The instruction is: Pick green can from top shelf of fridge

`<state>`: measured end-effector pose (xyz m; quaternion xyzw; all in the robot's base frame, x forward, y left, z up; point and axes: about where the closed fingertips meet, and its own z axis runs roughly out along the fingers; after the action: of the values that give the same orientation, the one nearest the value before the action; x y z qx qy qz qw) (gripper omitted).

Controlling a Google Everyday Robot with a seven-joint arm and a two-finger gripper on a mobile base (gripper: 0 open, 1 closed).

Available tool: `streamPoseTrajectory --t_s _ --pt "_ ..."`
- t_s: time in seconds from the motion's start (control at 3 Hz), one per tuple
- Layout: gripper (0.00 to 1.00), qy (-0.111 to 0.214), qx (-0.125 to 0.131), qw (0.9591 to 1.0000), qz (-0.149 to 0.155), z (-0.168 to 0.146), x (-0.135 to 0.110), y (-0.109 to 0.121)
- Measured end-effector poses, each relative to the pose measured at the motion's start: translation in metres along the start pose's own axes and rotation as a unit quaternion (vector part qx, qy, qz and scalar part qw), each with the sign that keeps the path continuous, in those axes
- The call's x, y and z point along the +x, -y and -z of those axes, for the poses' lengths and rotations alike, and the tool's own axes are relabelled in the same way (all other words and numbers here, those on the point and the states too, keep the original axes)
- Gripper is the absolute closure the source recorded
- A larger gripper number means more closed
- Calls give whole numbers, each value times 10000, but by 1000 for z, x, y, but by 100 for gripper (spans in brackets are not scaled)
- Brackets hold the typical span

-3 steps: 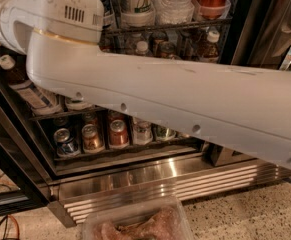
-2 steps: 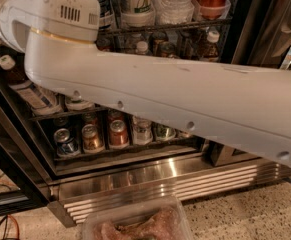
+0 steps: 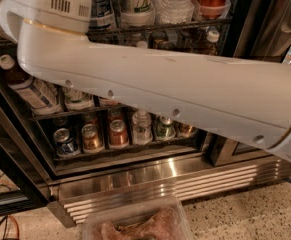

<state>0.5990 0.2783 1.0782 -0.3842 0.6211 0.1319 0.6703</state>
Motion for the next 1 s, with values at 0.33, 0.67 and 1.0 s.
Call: streamPoseTrajectory --t_s 0.33,0.67,1.0 --pt "37 -18 117 9999 23 -7 -1 10" --pt "37 -36 201 9998 25 -12 0 17" --pt "55 64 113 9999 -76 -14 3 18"
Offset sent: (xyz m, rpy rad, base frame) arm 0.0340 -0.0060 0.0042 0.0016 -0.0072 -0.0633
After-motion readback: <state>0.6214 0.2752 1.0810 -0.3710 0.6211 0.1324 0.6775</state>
